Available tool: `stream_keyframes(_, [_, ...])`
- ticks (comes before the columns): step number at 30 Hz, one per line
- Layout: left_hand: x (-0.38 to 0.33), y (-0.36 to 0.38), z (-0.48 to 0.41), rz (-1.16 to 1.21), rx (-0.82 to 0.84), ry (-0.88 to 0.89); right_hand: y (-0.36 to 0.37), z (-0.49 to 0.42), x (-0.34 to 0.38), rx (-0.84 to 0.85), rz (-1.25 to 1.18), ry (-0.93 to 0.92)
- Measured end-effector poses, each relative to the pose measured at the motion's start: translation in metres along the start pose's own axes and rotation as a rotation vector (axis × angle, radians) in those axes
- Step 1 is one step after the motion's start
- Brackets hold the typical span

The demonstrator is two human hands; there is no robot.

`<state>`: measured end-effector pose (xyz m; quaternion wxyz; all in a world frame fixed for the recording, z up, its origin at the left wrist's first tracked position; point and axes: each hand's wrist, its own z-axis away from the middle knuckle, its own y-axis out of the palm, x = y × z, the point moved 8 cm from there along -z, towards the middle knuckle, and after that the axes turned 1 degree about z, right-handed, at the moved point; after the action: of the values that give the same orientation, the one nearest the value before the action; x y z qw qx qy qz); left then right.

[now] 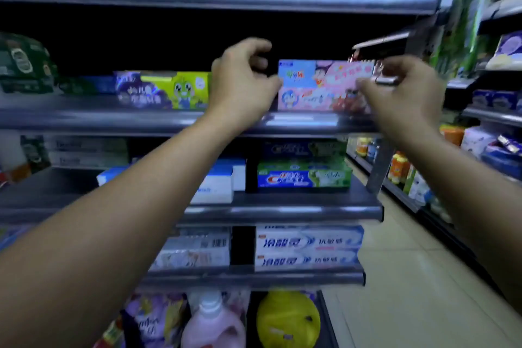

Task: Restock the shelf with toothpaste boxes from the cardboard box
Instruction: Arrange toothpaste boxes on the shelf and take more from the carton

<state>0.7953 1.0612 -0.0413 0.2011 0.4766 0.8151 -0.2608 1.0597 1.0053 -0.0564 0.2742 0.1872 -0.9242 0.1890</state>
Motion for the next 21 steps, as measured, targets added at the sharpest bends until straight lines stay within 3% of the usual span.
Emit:
stream_keyframes(3, [-0.001, -0.031, 0.044, 0.109, -0.041, 0.157, -0.01, 0.041, 0.015, -0.036, -0.069, -0.115])
stream_keyframes(7, [0.03, -0.056, 0.134, 0.093, 0.112, 0.188, 0.011, 0.138, 0.024, 0.171, -0.167, -0.168])
stream_keyframes(11, [0.116, -0.069, 0.249, 0.102, 0.343, -0.178, 0.04, 0.247, 0.014, 0.382, -0.243, -0.14])
stream_keyframes(15, [0.198, -0.08, 0.363, 0.049, 0.458, -0.543, 0.082, 0.347, -0.019, 0.673, -0.375, 0.097])
stream_keyframes(21, [0.273, -0.076, 0.47, -0.135, 0.629, -0.825, 0.13, 0.445, -0.063, 0.954, -0.377, 0.358])
